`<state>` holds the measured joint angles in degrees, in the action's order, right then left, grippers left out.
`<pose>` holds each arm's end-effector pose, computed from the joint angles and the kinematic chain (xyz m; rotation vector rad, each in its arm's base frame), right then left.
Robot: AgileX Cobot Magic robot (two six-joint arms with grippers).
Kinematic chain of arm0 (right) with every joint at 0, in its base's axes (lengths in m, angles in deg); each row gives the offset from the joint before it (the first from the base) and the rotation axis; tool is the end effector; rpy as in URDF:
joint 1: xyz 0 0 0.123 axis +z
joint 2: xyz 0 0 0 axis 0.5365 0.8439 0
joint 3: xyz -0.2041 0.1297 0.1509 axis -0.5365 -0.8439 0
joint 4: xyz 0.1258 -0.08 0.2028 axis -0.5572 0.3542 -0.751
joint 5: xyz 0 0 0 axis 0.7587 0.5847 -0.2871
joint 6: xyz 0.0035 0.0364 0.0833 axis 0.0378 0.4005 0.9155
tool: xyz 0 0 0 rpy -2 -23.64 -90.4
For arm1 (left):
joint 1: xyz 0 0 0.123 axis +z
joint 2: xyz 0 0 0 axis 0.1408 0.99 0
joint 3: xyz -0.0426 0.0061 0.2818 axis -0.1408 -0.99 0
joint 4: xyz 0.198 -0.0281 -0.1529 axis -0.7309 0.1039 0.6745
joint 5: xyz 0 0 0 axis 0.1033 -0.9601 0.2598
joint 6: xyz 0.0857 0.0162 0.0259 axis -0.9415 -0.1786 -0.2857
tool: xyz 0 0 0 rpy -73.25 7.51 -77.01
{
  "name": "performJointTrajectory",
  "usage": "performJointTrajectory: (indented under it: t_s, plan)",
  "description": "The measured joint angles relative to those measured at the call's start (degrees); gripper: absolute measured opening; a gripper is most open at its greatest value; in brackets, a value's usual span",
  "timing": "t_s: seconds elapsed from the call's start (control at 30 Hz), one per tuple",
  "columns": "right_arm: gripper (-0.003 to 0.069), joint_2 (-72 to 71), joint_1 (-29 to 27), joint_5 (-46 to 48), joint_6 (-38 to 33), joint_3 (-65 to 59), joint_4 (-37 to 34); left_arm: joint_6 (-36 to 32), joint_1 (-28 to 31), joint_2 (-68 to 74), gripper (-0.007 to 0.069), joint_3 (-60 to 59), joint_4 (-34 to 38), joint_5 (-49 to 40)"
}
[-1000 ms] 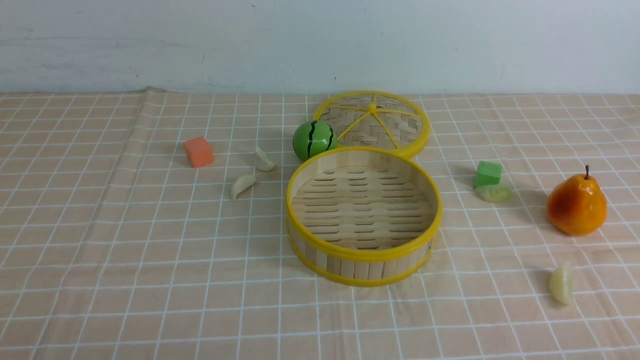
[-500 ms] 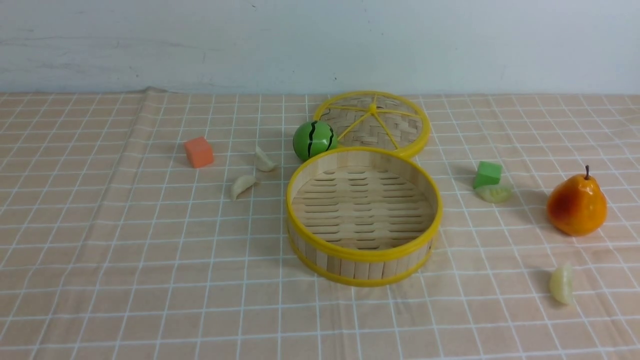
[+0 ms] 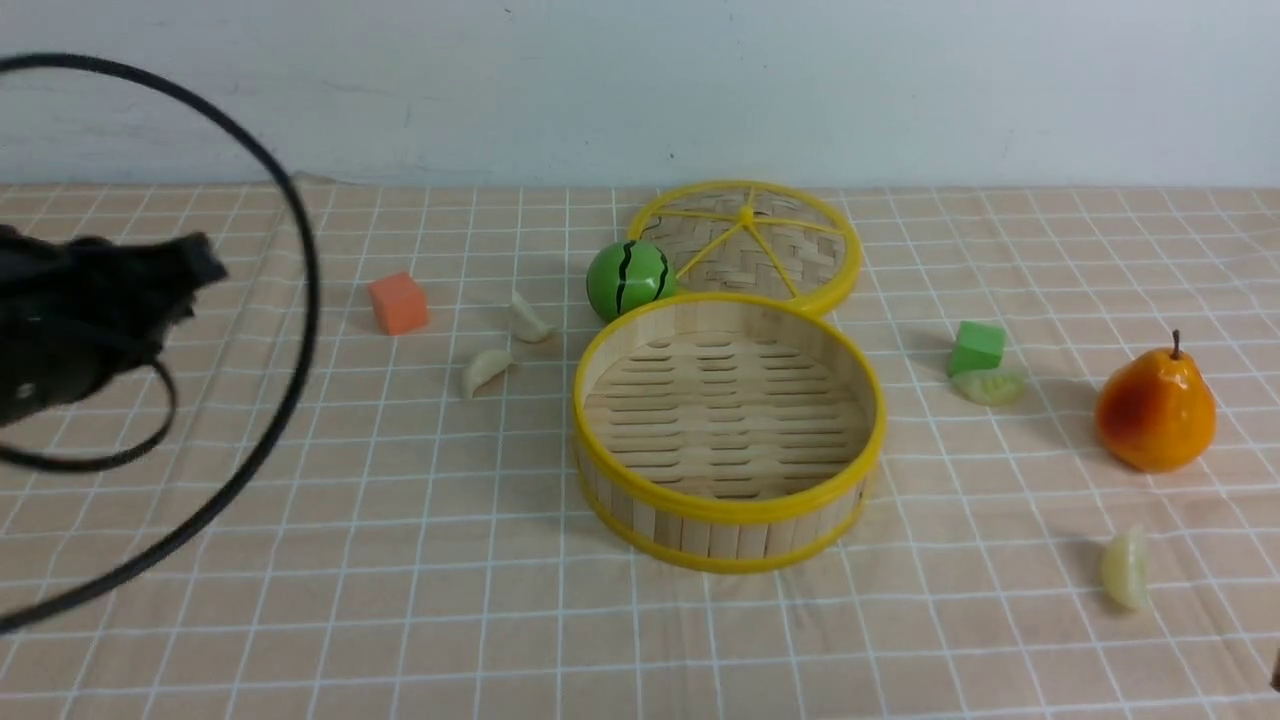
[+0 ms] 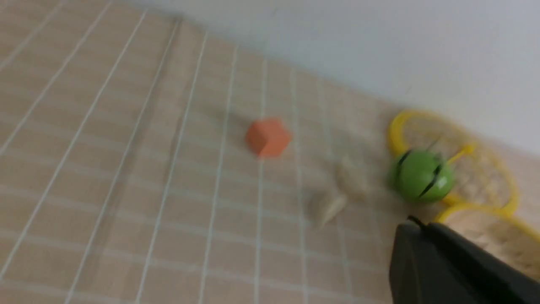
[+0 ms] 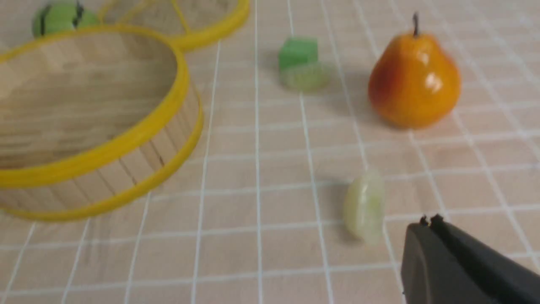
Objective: Put the dumplings into the steamer on the table with the brown tablecloth.
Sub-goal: 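Reach for and grasp a dumpling on the table with the left gripper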
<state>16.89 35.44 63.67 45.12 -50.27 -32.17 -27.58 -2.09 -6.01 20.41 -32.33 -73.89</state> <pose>0.1382 0.0086 0.2382 0.1233 2.0357 0.1637 0.2516 -0.0411 0.3079 -0.3382 2.0530 -0.3588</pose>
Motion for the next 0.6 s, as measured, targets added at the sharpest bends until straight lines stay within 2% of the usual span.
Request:
performJointTrajectory:
  t_s: [0.1, 0.17, 0.37, 0.4, 0.57, 0.6]
  plan:
    - [-0.001, 7.2, 1.1, 9.6, 0.2, 8.0, 0.3, -5.2, -4.2, 12.5, -0.0014, 11.0, 1.0, -13.9]
    - [-0.001, 11.5, 1.2, 12.5, 0.2, 11.5, 0.5, -8.6, -5.6, 18.9, -0.0014, 17.0, 3.0, -18.5]
    - [-0.001, 20.3, 1.2, 20.8, 0.0, 16.6, -0.2, -11.8, -6.2, 36.1, -0.0014, 36.6, 8.0, -24.0]
    - [-0.001, 20.3, 1.2, 20.8, -0.1, 16.6, -0.2, -11.8, -6.2, 36.7, -0.0014, 37.3, 8.1, -24.0]
    - [-0.0008, 22.2, 1.2, 20.9, -2.3, 17.0, -0.3, -11.3, -6.1, 51.5, -0.0008, 58.6, 9.0, -27.6]
    - [-0.0008, 22.2, 1.2, 20.9, -2.3, 17.0, -0.3, -11.3, -6.1, 52.0, -0.0005, 58.6, 9.1, -27.6]
